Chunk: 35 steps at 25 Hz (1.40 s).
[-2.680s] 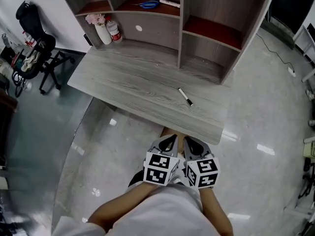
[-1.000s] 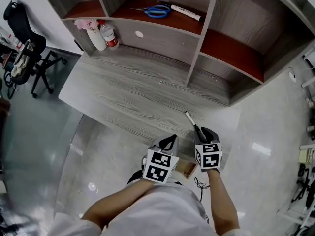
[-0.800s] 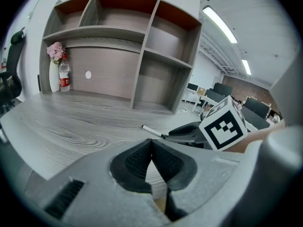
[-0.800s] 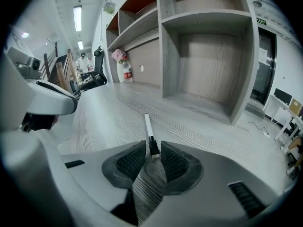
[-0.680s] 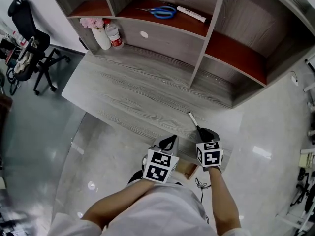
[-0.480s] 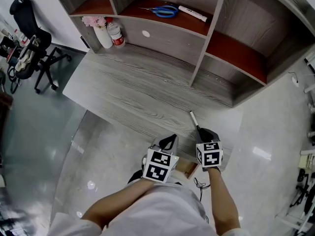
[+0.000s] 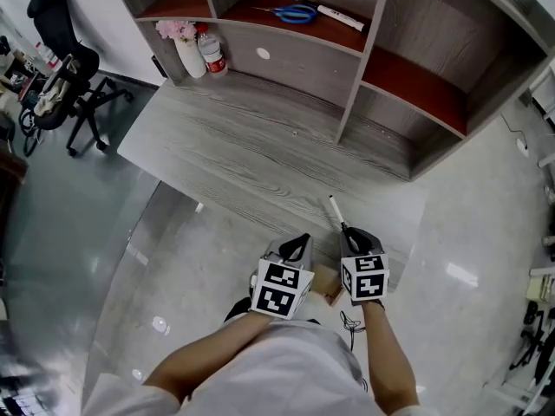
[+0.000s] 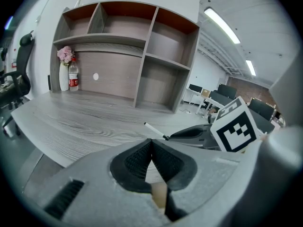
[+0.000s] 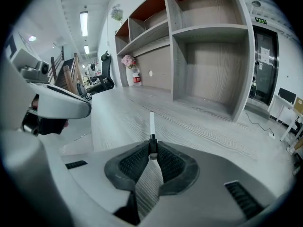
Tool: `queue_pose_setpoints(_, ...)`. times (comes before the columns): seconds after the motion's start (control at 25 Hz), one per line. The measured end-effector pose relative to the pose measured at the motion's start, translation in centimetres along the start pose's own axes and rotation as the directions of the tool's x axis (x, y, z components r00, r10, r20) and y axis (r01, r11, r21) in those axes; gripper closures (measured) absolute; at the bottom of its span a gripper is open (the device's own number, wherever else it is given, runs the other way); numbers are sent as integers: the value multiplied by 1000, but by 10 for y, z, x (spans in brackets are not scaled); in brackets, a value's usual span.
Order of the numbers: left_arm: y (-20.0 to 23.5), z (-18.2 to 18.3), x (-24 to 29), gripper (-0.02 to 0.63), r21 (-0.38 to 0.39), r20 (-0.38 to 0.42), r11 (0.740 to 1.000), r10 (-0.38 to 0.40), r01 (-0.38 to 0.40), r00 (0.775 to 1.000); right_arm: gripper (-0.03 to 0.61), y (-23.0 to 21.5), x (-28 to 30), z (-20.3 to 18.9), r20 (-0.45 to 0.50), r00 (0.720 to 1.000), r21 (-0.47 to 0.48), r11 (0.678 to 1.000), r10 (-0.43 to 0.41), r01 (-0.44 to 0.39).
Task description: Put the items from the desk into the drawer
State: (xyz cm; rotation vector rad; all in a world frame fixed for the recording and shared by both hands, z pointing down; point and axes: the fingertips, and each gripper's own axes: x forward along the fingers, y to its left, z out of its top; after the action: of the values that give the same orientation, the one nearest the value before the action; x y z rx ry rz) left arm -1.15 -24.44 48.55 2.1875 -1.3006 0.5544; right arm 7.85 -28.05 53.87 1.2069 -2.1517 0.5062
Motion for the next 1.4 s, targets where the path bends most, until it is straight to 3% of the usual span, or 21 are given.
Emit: queue_pose_setpoints(1.4, -39, -91, -75, 612, -132, 24, 981, 147, -142, 989, 531, 98, -82, -77, 22, 984, -73, 982, 177, -175)
